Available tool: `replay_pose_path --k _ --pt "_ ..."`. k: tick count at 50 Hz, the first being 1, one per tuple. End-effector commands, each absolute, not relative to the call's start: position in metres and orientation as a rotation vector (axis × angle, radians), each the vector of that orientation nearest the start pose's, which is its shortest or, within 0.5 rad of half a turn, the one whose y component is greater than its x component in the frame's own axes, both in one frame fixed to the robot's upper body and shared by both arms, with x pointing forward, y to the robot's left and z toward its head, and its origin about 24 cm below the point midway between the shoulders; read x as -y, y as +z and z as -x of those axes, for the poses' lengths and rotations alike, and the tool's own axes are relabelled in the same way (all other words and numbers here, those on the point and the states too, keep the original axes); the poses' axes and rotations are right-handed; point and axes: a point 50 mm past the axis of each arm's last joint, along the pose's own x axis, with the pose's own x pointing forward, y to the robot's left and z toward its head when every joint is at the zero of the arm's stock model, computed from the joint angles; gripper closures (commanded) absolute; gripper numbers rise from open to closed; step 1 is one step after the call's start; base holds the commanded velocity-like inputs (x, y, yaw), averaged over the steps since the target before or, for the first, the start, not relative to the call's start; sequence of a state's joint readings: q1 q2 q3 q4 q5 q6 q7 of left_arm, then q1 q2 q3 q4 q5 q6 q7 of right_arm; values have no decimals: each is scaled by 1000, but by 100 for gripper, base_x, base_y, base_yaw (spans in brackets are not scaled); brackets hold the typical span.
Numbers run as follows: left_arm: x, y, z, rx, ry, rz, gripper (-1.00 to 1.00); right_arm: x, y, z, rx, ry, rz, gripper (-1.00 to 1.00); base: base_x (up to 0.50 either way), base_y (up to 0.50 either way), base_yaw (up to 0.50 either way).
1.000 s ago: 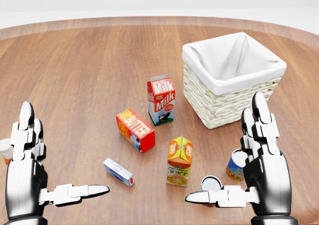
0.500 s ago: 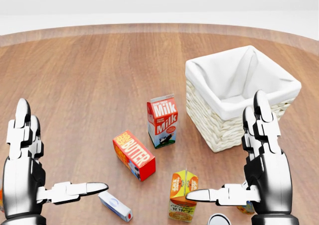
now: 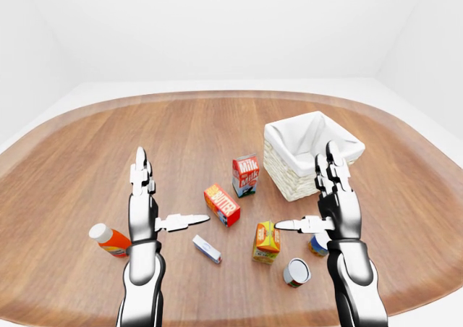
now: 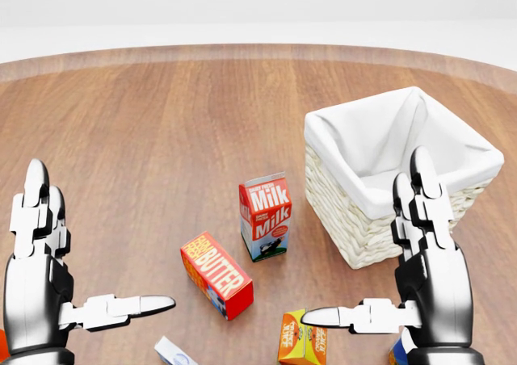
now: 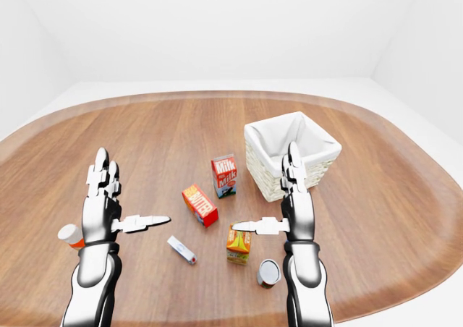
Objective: Pick up the alphabet soup and the tomato sauce, and put them in the basket.
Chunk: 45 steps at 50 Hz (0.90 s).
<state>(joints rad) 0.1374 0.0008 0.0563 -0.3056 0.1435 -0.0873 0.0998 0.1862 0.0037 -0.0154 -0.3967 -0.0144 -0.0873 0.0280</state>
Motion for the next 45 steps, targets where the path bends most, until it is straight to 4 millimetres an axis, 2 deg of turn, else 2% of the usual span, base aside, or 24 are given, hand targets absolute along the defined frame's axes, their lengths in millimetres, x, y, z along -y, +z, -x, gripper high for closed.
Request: replay_pose_path --k 1,22,28,30,35,38,43,45 --pt "-174 89 -222 257 194 -155 -100 161 99 -212 297 -35 33 -100 0 0 0" --pt "-174 90 -219 260 192 -161 -100 160 94 -208 273 -34 29 -100 0 0 0" --pt "-173 88 -219 251 192 -163 -100 165 81 -208 216 -46 60 -100 0 0 0" --pt "-173 88 -219 250 191 -164 -100 169 84 -209 223 -63 105 -100 0 0 0" --pt "-172 87 -219 248 190 -168 -100 183 104 -207 294 -110 282 -100 0 0 0" --pt "-172 86 -220 244 189 -171 -100 186 108 -204 301 -117 343 -100 0 0 0" --pt "-172 86 -220 244 188 -173 -100 188 105 -196 268 -148 426 -100 0 0 0" --pt "-172 86 -220 241 187 -173 -100 186 112 -192 292 -149 451 -100 0 0 0"
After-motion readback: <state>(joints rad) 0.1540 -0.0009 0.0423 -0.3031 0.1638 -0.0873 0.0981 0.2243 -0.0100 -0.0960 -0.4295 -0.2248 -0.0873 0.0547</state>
